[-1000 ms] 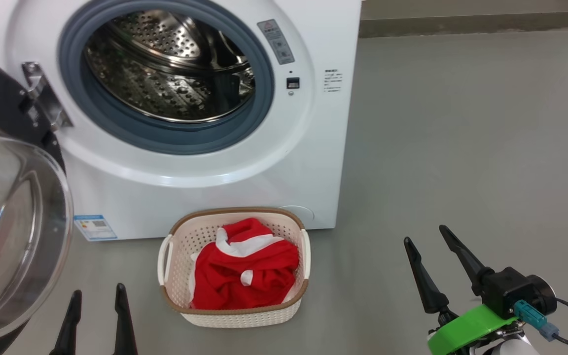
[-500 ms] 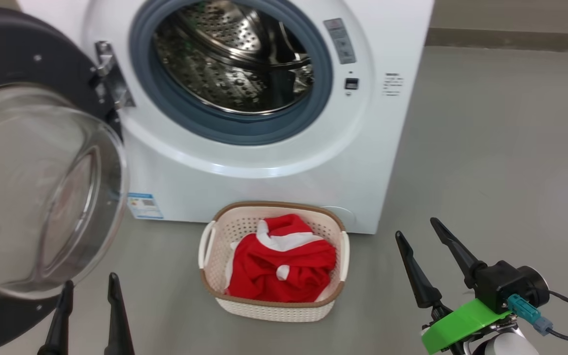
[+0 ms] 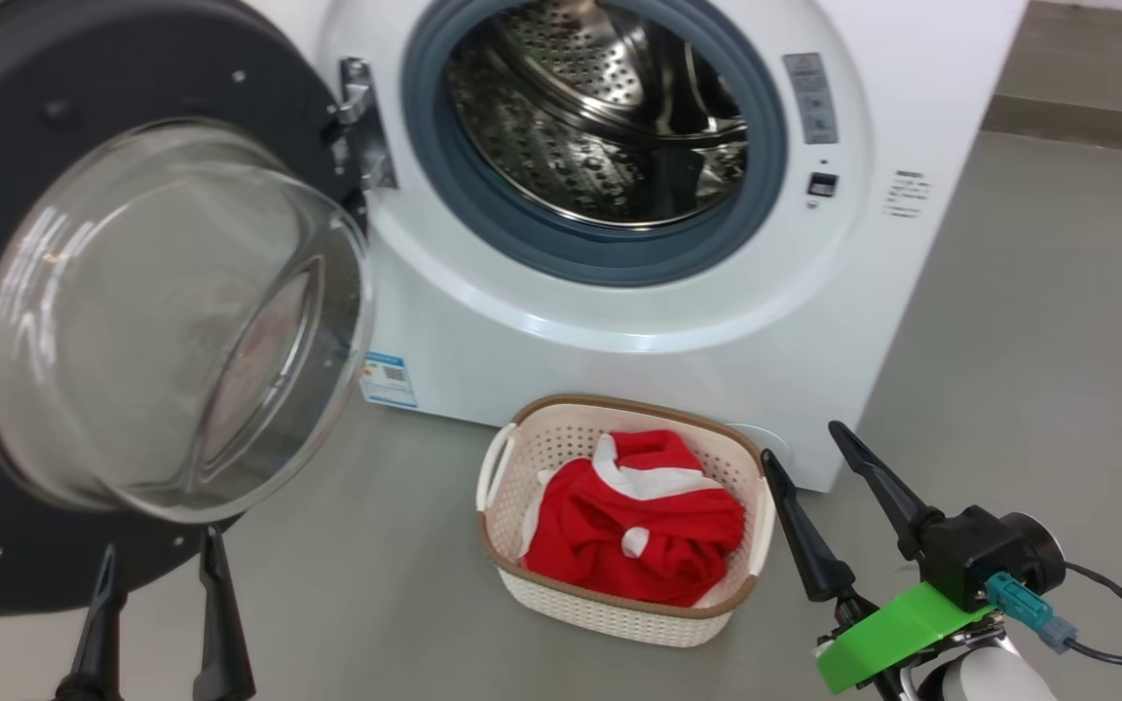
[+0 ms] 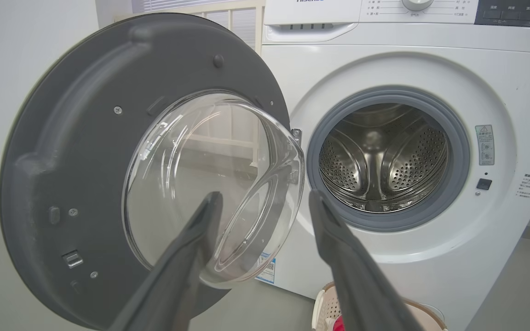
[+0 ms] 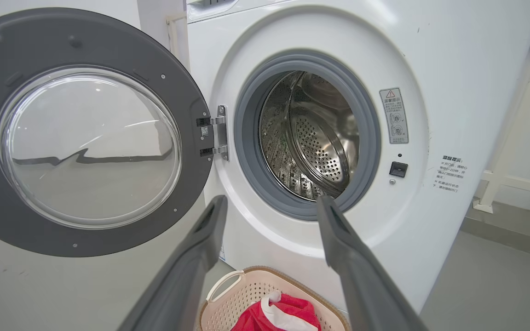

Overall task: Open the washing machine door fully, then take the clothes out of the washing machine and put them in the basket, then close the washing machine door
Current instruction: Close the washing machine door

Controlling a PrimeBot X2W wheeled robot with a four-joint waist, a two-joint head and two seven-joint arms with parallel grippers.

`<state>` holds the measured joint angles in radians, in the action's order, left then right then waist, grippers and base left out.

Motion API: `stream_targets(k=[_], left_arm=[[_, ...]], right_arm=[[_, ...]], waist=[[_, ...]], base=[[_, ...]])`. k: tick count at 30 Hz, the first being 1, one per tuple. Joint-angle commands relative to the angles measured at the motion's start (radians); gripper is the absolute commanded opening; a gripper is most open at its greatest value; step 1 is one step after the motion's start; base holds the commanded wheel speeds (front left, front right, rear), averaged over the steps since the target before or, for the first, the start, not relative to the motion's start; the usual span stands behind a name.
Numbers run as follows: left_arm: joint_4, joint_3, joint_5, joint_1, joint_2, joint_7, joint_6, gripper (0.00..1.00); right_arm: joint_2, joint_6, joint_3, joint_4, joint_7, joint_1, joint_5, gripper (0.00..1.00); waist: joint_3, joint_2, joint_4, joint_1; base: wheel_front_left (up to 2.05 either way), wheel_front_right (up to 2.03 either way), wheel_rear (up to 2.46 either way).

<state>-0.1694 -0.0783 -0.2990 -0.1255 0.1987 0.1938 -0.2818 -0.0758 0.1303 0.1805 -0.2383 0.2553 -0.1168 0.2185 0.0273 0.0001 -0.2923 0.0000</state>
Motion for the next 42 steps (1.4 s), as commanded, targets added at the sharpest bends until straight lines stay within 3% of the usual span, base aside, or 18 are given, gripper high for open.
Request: stream_targets(k=[1, 15, 30, 31, 32, 33, 42], left_arm=[[-0.037, 0.037, 0.017, 0.016, 0.017, -0.003, -0.010, 1.00], [-0.064, 0.038, 0.031, -0.001, 0.020, -0.014, -0.042, 1.00], [-0.076, 0.041, 0.038, -0.013, 0.029, -0.017, -0.060, 1.00], [-0.076, 0.041, 0.038, -0.013, 0.029, -0.018, -0.060, 0.87], [-0.076, 0.040, 0.039, -0.014, 0.030, -0.018, -0.061, 0.16], [-0.075, 0.038, 0.041, -0.013, 0.032, -0.019, -0.060, 0.00], [-0.069, 0.088, 0.065, 0.068, 0.066, -0.011, -0.095, 0.00]], right_arm=[[-0.004, 0.000, 0.028, 0.025, 0.006, -0.046, 0.004, 1.00], [0.000, 0.000, 0.057, 0.018, 0.006, -0.059, 0.010, 1.00], [0.002, 0.000, 0.063, 0.010, 0.006, -0.051, 0.014, 1.00], [0.002, 0.000, 0.063, 0.009, 0.006, -0.050, 0.014, 1.00], [0.002, 0.000, 0.063, 0.009, 0.006, -0.050, 0.014, 1.00], [0.002, 0.000, 0.063, 0.008, 0.006, -0.049, 0.014, 1.00], [0.002, 0.000, 0.065, 0.002, 0.006, -0.048, 0.014, 1.00]], waist=[[0.002, -0.0001, -0.043, 0.0000], [0.010, -0.0001, -0.112, 0.0000], [0.027, -0.0001, -0.108, 0.0000], [0.028, -0.0001, -0.107, 0.0000], [0.028, -0.0001, -0.107, 0.0000], [0.029, -0.0001, -0.107, 0.0000], [0.033, -0.0001, -0.101, 0.0000]], base=[[0.00, 0.00, 0.00], [0.00, 0.00, 0.00], [0.00, 0.00, 0.00], [0.00, 0.00, 0.00], [0.00, 0.00, 0.00], [0.00, 0.00, 0.00], [0.00, 0.00, 0.00]])
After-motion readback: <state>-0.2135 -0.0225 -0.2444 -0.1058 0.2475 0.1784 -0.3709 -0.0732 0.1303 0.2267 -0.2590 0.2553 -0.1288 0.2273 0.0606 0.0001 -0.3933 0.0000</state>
